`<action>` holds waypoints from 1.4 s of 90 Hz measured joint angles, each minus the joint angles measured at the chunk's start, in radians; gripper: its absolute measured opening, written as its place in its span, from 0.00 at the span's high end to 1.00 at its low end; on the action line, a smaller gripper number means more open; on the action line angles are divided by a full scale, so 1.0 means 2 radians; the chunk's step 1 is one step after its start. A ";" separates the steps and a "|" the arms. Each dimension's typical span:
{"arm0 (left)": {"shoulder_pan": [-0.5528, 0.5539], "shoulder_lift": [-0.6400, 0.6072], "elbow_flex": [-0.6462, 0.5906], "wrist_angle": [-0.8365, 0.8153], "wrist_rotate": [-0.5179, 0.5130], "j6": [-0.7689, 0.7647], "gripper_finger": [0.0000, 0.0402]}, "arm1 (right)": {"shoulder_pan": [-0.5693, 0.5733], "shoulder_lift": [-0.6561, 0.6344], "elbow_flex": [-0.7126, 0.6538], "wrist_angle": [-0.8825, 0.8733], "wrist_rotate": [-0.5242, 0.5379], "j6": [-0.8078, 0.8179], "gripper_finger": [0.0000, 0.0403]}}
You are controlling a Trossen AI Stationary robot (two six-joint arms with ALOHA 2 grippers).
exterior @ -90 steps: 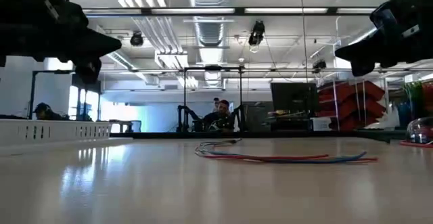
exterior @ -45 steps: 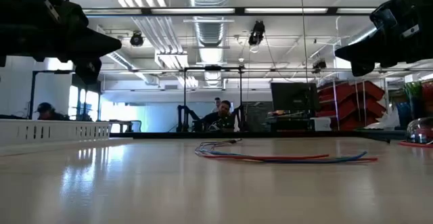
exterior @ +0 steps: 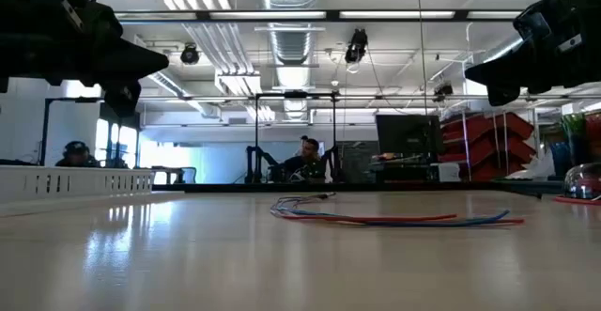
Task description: Ziptie cables
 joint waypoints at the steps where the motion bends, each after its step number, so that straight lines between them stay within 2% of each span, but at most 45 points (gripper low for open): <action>1: 0.000 0.000 0.000 0.000 0.000 0.000 0.99 | 0.000 0.000 0.000 0.000 0.000 0.000 0.99; 31: 0.000 0.000 0.000 0.014 0.000 -0.001 0.99 | 0.000 0.000 0.000 0.000 0.000 0.000 0.99; 42: 0.000 0.000 0.000 0.063 -0.017 0.003 0.99 | 0.000 0.000 0.000 0.000 0.000 0.000 0.99; 61: 0.000 0.000 0.000 0.173 -0.037 0.086 0.99 | 0.000 0.000 0.000 0.000 0.000 0.000 0.99; 83: 0.000 0.012 0.000 0.228 -0.036 0.118 0.99 | 0.000 0.000 0.000 0.000 0.000 0.000 0.99; 103: 0.000 0.068 0.000 0.263 -0.027 0.114 0.99 | 0.000 0.000 0.000 0.000 0.000 0.000 0.99; 126: 0.000 0.194 0.000 0.354 0.001 0.104 0.99 | 0.000 0.000 0.000 0.000 0.000 0.000 0.99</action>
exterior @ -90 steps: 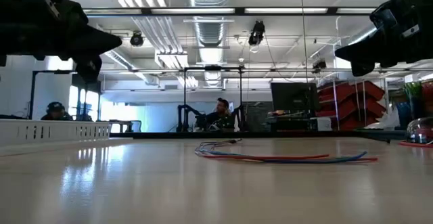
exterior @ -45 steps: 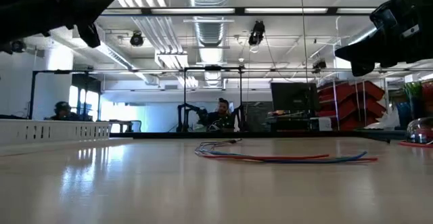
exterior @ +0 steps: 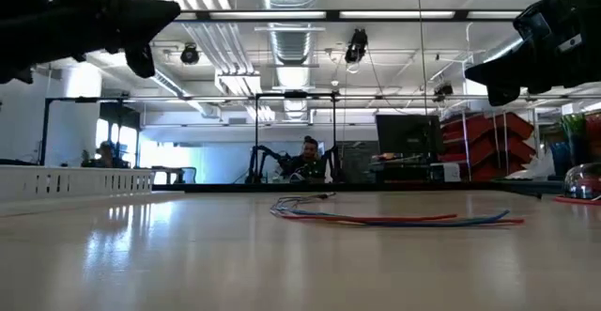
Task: Ziptie cables
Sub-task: Insert the bottom black ziptie into the black ziptie lock
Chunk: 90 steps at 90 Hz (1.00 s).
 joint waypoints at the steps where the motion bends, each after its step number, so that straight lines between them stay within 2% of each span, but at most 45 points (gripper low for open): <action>1: 0.000 0.006 0.000 0.005 0.001 -0.001 0.99 | 0.000 0.000 0.000 0.000 0.000 0.000 0.99; 15: 0.000 0.087 0.001 0.056 0.009 -0.018 0.96 | 0.000 0.000 0.000 0.000 0.000 0.000 0.99; 23: -0.001 0.132 0.018 0.057 0.010 -0.030 0.91 | 0.000 0.000 0.000 0.000 0.000 0.000 0.99; 43: -0.006 0.250 0.105 0.035 0.027 -0.016 0.76 | 0.000 0.000 0.000 0.000 0.000 0.000 0.99; 59: -0.006 0.337 0.177 -0.025 0.024 -0.012 0.66 | 0.000 0.000 0.000 0.000 0.000 0.000 0.99; 76: -0.006 0.424 0.251 -0.055 -0.008 -0.022 0.61 | 0.000 0.000 0.000 0.000 0.000 0.000 0.99; 90: -0.005 0.484 0.306 -0.110 -0.066 -0.040 0.60 | 0.000 0.000 0.000 0.008 0.000 -0.001 0.99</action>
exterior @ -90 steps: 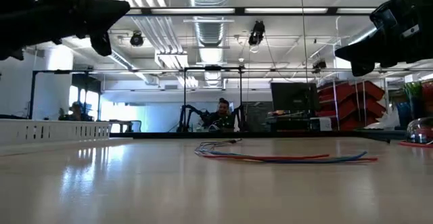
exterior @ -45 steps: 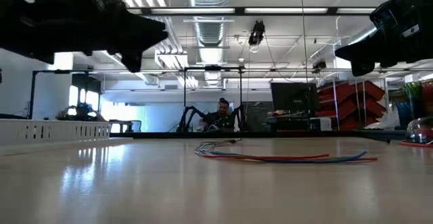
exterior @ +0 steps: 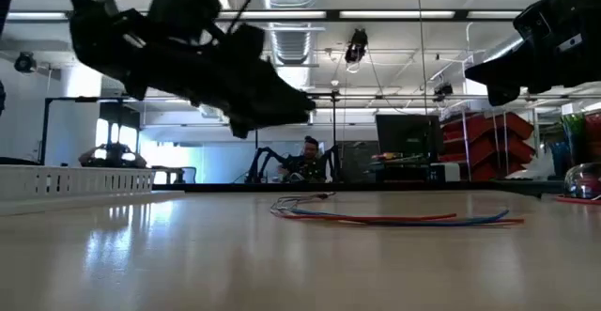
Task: Ziptie cables
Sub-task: Insert the bottom black ziptie into the black ziptie lock
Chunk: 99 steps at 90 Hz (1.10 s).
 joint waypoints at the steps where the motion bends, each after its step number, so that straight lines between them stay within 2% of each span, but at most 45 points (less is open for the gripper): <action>1: 0.000 0.004 0.004 -0.006 -0.004 -0.001 0.60 | 0.000 0.000 0.000 0.004 0.000 0.000 0.99; 11: 0.000 0.038 0.040 -0.065 -0.042 -0.013 0.60 | 0.000 0.000 0.000 0.045 -0.001 0.008 0.99; 24: 0.003 0.075 0.083 -0.124 -0.077 -0.016 0.60 | 0.000 0.000 0.000 0.051 -0.002 0.128 0.99; 36: 0.014 0.106 0.120 -0.171 -0.080 -0.028 0.60 | 0.000 0.002 0.000 0.051 0.025 0.096 0.99; 61: 0.039 0.141 0.176 -0.254 -0.081 -0.042 0.62 | 0.022 0.018 0.000 0.019 0.008 0.149 0.99; 75: 0.039 0.138 0.180 -0.262 -0.079 0.010 0.66 | 0.073 0.069 0.009 0.010 0.010 0.169 0.99; 85: 0.039 0.136 0.179 -0.263 -0.075 0.037 0.69 | 0.112 0.121 0.044 0.013 0.016 0.167 0.99; 99: 0.042 0.136 0.179 -0.260 -0.032 0.050 0.75 | 0.172 0.213 0.116 -0.011 0.019 0.138 0.99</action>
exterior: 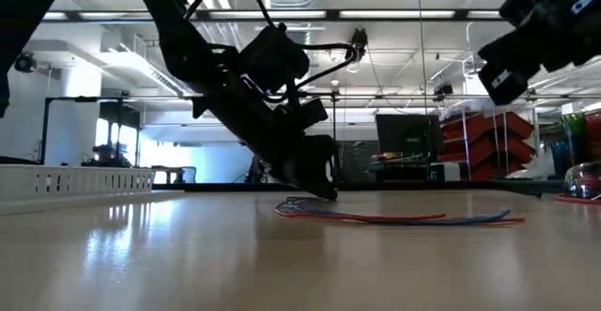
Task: Ziptie cables
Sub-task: Insert the bottom black ziptie into the black ziptie lock
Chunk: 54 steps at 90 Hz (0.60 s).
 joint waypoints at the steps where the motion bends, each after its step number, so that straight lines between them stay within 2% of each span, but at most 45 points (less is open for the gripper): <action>1: 0.000 0.000 0.000 0.000 0.001 0.000 0.76 | 0.005 0.007 0.006 -0.004 0.001 -0.001 0.99; 12: 0.000 0.000 0.000 0.000 0.007 -0.009 0.83 | 0.067 0.081 0.075 -0.046 0.013 -0.022 0.99; 33: -0.002 0.000 0.000 -0.002 0.025 -0.036 0.98 | 0.195 0.193 0.187 -0.129 0.081 -0.042 0.99; 41: -0.003 -0.002 -0.001 -0.002 0.042 -0.045 0.99 | 0.237 0.224 0.223 -0.183 0.100 -0.040 0.99; 54: -0.014 -0.016 -0.001 -0.026 0.048 -0.061 0.99 | 0.287 0.267 0.258 -0.267 0.102 -0.032 0.99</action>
